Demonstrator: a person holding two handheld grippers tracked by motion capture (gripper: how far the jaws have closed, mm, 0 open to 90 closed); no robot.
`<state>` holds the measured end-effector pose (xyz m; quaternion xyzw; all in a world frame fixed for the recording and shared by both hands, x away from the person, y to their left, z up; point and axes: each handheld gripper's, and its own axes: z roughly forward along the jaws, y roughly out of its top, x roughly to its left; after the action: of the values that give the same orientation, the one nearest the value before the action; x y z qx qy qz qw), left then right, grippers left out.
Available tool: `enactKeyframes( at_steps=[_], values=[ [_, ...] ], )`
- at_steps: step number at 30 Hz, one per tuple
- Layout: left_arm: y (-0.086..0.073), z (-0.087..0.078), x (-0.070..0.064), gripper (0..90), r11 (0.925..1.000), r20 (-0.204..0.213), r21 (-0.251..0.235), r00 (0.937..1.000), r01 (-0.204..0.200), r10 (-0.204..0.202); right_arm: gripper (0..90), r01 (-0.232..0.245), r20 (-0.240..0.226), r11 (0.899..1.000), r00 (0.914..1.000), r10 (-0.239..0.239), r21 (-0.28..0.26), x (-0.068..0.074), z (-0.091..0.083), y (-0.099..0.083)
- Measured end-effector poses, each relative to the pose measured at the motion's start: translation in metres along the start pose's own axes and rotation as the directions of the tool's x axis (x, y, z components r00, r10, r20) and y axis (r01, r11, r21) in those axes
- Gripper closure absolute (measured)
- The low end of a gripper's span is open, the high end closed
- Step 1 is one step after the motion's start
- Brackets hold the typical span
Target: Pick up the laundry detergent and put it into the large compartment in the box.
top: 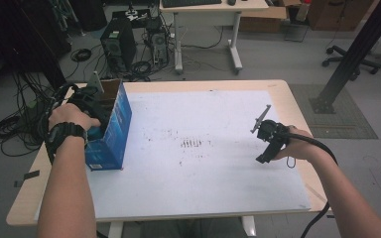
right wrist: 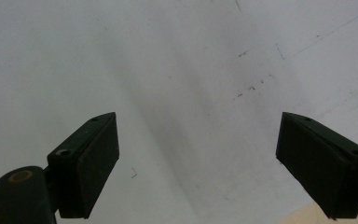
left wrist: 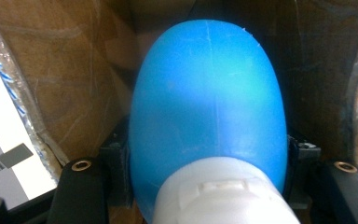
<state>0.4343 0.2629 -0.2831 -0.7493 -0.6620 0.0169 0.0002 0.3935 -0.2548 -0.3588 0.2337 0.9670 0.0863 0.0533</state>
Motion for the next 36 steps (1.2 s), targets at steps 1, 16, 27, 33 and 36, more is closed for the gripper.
enactKeyframes(
  at_steps=[1,16,27,33,36],
  values=[
    [0.0,0.0,0.0,37.0,1.0,0.0,0.002,1.0,-0.001,0.001,13.3,0.0,0.0,1.0,1.0,0.0,0.0,0.0,0.0,0.0],
    [0.001,-0.005,-0.003,25.8,1.0,-0.02,0.0,0.9998,0.007,-0.007,13.3,-0.002,-0.003,1.0,1.0,0.002,-0.003,0.001,0.001,-0.002],
    [-0.002,-0.011,-0.003,23.3,0.9999,-0.022,-0.012,0.9997,0.008,-0.008,13.3,-0.002,-0.001,1.0,1.0,0.002,-0.003,0.002,0.0,-0.003],
    [-0.003,-0.016,-0.005,22.4,0.9997,-0.042,-0.021,0.999,0.011,-0.012,13.3,-0.002,-0.002,1.0,1.0,0.002,-0.006,0.002,0.0,-0.002],
    [-0.004,-0.018,-0.004,21.5,0.9996,-0.043,-0.027,0.999,0.013,-0.014,13.3,-0.002,-0.001,1.0,1.0,0.002,-0.007,0.002,0.0,-0.002]
  ],
)
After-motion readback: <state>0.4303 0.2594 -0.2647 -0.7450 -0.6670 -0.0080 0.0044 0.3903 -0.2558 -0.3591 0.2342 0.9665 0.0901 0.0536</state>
